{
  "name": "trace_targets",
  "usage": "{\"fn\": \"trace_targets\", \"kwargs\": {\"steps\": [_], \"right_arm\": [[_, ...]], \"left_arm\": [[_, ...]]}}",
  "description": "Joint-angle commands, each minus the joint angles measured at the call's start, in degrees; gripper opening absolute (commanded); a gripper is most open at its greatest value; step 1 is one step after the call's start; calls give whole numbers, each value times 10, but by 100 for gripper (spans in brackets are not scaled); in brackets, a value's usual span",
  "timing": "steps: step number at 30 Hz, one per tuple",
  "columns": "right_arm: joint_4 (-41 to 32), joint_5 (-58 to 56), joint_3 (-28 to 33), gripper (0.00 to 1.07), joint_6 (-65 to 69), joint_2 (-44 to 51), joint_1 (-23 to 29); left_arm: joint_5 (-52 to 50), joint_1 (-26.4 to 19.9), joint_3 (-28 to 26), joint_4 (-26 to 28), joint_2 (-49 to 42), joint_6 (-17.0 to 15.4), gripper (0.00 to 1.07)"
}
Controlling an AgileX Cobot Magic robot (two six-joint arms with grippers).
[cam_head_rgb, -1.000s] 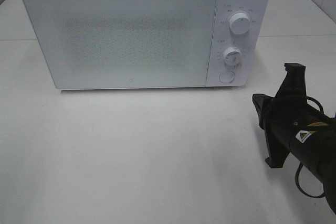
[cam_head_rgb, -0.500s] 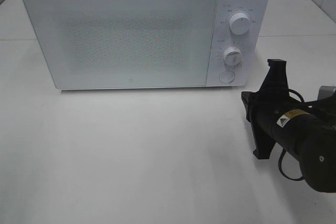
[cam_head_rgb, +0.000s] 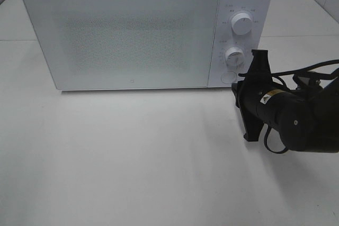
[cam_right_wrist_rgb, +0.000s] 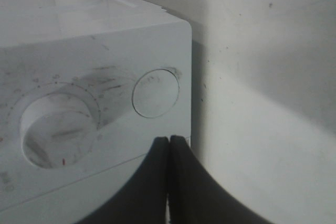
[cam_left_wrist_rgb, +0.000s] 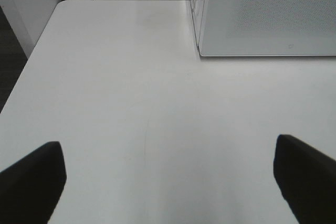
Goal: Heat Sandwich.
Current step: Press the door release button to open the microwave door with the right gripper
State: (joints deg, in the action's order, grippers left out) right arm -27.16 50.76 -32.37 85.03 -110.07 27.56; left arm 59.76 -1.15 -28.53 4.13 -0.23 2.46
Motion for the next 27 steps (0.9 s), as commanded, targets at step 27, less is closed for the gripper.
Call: {"fn": "trace_targets", "kwargs": {"steps": [27], "right_arm": [[-3,-15,-139,2,-55,-96,-43]], "left_arm": [[-5,-2,1,1,-14,-1,104]]}}
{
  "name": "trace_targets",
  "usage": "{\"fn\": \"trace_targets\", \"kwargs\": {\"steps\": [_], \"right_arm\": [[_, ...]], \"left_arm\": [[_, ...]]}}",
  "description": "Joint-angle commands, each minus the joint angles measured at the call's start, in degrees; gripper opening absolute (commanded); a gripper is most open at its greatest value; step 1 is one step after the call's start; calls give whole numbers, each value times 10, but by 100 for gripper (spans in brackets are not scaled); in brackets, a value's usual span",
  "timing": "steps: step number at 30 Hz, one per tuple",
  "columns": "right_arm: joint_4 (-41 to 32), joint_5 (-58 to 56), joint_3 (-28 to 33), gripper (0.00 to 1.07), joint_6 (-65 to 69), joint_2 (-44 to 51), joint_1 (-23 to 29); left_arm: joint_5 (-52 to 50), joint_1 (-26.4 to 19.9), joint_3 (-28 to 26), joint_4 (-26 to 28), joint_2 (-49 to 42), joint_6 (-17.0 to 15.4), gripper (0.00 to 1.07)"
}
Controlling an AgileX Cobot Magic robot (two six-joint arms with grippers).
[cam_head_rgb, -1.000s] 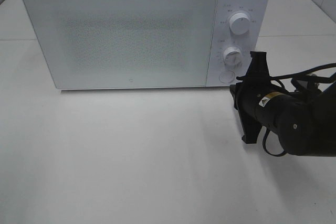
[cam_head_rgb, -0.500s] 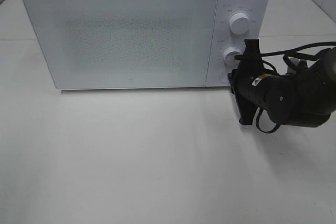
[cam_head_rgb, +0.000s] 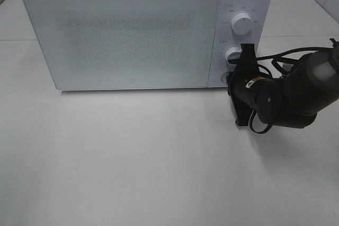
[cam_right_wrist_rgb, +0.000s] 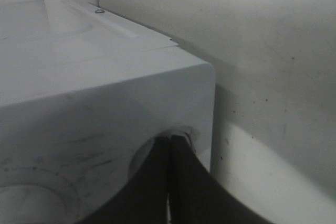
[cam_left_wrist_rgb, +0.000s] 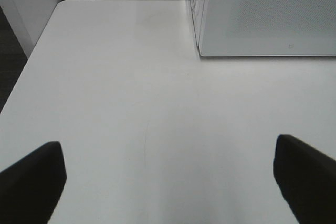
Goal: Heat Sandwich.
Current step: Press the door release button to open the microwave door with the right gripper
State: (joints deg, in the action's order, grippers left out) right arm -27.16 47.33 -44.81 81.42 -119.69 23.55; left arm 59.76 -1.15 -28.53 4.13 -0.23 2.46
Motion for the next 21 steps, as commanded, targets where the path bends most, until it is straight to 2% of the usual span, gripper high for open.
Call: {"fn": "trace_targets", "kwargs": {"steps": [1,15,21], "right_arm": [[-3,24,-17,2,-19,0,-3],[-2,121,-22,2,5,0,-3],[-1,136,-54,2,5,0,-3]], "left_arm": [[-5,-2,1,1,-14,-1,104],[-5,-2,1,1,-14,-1,104],[-5,-2,1,1,-14,-1,104]]}}
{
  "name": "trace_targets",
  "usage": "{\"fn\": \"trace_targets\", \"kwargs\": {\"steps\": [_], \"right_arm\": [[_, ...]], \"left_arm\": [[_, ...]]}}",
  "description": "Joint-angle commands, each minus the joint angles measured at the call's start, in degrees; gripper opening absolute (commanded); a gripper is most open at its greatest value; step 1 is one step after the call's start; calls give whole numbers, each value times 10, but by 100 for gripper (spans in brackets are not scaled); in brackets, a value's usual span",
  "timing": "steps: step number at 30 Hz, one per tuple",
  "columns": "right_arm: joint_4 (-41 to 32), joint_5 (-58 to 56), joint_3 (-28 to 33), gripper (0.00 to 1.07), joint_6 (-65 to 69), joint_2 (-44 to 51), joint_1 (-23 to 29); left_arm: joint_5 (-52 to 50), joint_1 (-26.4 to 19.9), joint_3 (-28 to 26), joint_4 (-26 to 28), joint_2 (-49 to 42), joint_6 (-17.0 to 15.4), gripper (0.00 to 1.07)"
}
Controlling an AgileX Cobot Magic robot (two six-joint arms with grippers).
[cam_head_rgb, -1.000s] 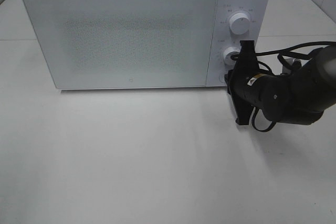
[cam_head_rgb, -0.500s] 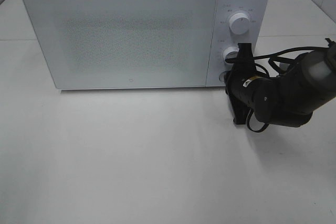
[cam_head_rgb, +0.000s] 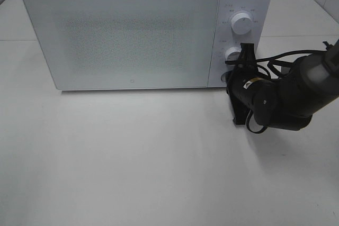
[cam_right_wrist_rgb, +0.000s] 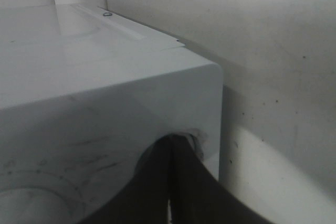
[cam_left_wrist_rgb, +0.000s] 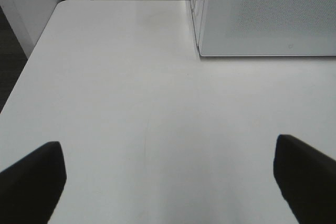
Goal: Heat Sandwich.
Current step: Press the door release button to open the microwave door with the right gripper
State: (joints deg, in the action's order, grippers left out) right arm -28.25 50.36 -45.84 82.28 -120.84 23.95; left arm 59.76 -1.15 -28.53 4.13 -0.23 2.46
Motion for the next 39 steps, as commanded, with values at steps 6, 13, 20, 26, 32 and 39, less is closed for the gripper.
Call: {"fn": "trace_targets", "kwargs": {"steps": [6,13,20,26,32,39], "right_arm": [[23,152,-87,2,1,-22,-7],[27,150,-92,2,16,-26,-7],[41,146,-92,3,15,-26,-7],[42,145,-92,3,15,-26,-7],[42,127,-92,3,14,-26,-7],[40,53,-73,3,7,-5,-7]], "left_arm": [[-5,-2,1,1,-14,-1,104],[-5,-2,1,1,-14,-1,104],[-5,-2,1,1,-14,-1,104],[-5,-2,1,1,-14,-1,104],[-5,-2,1,1,-14,-1,104],[-5,-2,1,1,-14,-1,104]]}}
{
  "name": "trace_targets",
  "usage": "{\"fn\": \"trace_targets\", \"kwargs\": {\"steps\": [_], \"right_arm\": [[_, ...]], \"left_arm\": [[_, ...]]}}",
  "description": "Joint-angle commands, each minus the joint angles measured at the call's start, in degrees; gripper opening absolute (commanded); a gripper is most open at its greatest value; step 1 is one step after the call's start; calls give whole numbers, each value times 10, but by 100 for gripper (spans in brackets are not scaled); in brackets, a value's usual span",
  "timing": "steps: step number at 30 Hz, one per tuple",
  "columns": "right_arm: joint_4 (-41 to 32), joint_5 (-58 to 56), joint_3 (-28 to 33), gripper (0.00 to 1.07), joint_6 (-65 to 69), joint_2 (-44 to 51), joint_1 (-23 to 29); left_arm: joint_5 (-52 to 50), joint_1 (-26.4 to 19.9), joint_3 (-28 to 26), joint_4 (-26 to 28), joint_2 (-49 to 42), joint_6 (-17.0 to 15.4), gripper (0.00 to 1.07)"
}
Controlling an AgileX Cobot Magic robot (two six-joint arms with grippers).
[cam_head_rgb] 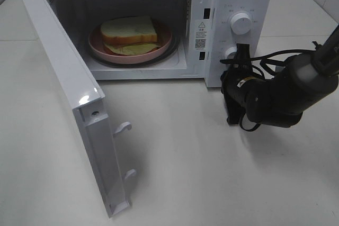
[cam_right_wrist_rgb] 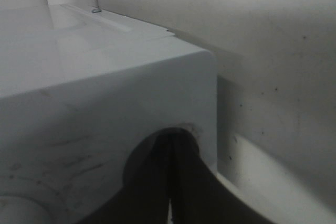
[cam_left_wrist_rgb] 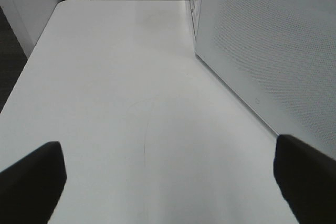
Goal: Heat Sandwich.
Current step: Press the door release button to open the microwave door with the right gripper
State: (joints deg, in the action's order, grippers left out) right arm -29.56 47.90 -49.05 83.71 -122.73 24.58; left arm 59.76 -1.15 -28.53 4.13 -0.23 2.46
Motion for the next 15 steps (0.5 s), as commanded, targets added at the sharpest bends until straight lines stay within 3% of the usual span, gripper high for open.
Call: {"fn": "trace_targets", "kwargs": {"steps": [1,15], "right_arm": [[54,68,-39,3,-11,17,-13],[70,-49,25,0,-42,76,-11]], "left_arm": [[-5,-2,1,1,-14,-1,104],[-5,-2,1,0,-14,-1,104]]}}
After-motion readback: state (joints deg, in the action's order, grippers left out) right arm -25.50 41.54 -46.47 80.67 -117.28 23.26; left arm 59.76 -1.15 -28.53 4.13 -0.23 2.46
